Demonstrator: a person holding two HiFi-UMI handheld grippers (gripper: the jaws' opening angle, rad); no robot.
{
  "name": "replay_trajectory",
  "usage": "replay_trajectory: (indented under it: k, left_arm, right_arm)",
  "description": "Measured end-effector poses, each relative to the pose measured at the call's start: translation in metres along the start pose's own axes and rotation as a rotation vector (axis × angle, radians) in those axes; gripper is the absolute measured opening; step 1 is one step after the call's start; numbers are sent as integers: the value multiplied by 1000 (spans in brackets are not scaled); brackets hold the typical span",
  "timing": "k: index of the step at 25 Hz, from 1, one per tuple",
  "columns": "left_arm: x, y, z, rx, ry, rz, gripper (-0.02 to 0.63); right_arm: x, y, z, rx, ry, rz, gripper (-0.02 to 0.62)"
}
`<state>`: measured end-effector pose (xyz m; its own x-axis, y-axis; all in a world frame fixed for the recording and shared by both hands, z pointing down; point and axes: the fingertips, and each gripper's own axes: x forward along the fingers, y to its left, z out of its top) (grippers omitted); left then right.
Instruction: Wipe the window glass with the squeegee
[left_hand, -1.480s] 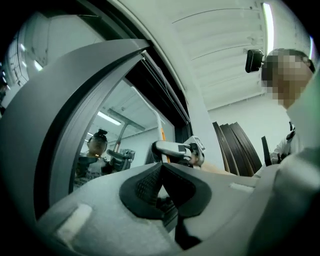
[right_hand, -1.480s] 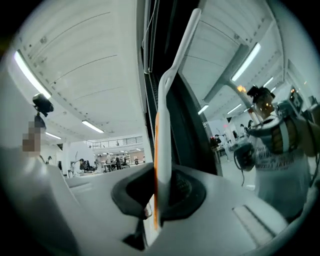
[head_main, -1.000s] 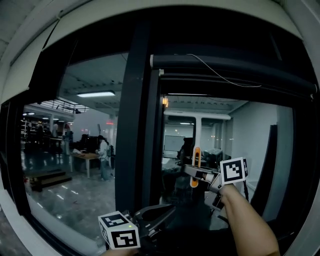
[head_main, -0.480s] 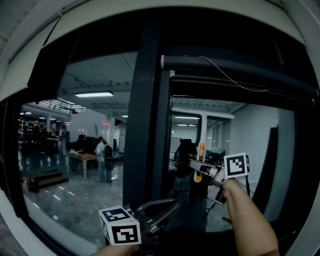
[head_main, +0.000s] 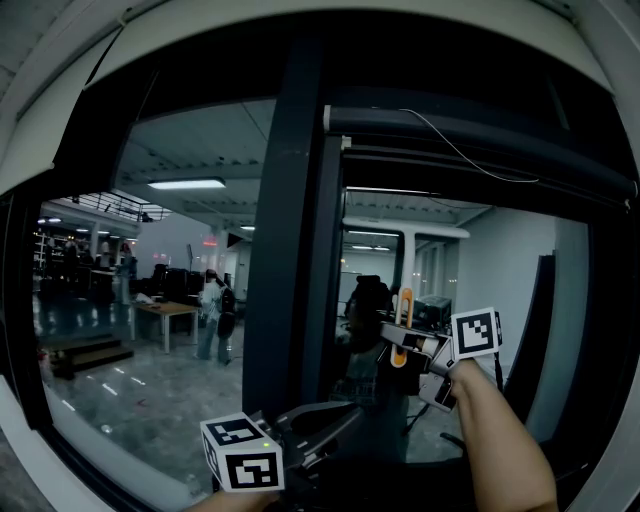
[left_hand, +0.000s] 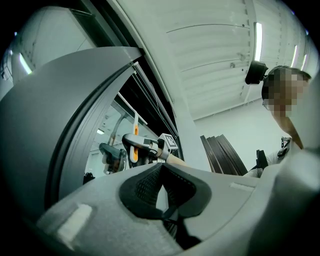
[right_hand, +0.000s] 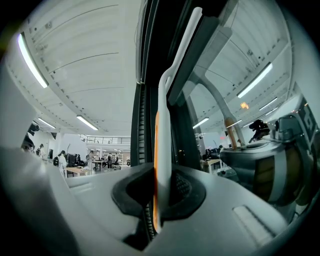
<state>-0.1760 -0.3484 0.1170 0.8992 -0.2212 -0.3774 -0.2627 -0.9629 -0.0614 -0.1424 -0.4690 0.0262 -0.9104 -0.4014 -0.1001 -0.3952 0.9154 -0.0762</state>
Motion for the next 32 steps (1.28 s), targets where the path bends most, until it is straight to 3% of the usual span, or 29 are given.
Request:
replay_trajectory:
  k: [32]
  left_arm:
    - [-7,-20,-42,-59,14,8,-3]
  right_arm:
    - [-20,10,-96,67,73,13,23]
